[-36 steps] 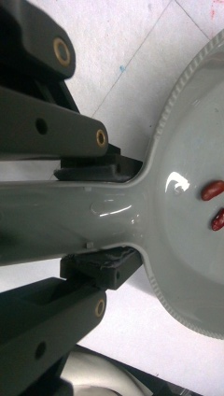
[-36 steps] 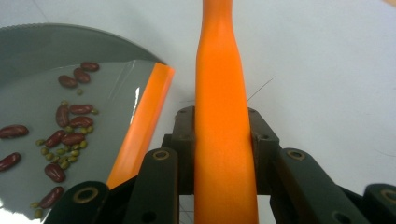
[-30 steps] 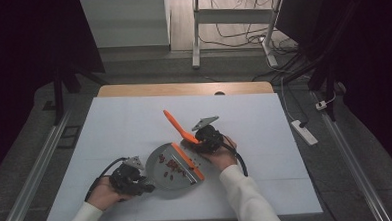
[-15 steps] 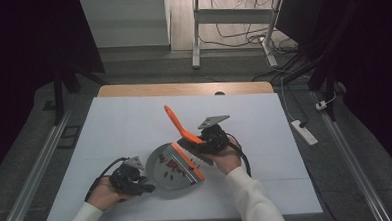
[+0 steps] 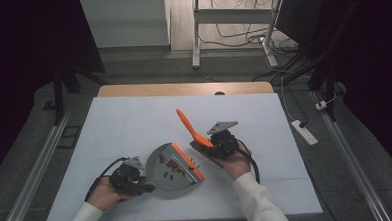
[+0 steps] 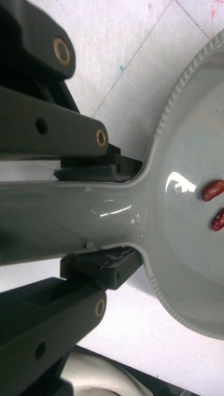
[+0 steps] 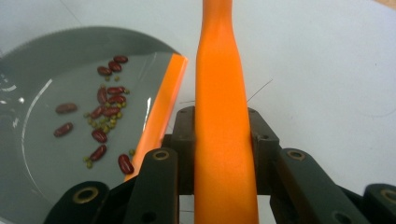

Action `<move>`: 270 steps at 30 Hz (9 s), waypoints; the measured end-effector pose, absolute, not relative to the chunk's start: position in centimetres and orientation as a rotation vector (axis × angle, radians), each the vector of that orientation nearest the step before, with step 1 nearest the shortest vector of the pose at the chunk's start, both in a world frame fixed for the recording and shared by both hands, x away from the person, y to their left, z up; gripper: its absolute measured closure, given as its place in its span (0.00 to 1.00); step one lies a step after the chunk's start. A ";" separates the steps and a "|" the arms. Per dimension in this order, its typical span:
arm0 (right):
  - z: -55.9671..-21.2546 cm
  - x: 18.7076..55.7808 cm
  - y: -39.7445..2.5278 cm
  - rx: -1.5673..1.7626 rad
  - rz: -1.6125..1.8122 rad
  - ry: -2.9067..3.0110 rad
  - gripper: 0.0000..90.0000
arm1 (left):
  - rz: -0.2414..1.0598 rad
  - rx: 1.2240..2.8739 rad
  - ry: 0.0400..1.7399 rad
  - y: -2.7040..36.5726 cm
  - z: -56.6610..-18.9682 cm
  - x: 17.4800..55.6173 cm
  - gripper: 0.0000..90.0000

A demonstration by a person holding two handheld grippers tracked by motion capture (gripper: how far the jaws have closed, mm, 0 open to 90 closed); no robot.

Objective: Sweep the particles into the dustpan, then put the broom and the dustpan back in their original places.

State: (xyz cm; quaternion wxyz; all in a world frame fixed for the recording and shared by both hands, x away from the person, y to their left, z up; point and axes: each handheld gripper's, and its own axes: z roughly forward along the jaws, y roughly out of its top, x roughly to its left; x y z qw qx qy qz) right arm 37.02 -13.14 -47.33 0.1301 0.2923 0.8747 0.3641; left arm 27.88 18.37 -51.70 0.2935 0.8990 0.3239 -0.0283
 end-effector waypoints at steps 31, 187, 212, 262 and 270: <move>-49.0 35.1 -11.1 0.783 0.990 2.596 0.78 | -0.072 2.395 0.863 18.4 -51.7 27.8 0.69; -45.8 32.0 -22.5 0.939 1.266 2.458 0.78 | 0.178 1.972 1.343 23.5 -50.5 25.4 0.68; -47.4 31.7 -24.9 1.078 1.311 2.511 0.78 | 0.258 1.808 1.606 23.8 -51.7 24.3 0.68; -50.2 34.1 -27.5 1.355 1.077 2.486 0.60 | 0.237 1.813 1.636 22.8 -52.7 24.8 0.56; -50.4 34.5 -27.4 1.390 1.012 2.470 0.51 | 0.289 1.837 1.634 22.8 -52.6 24.5 0.42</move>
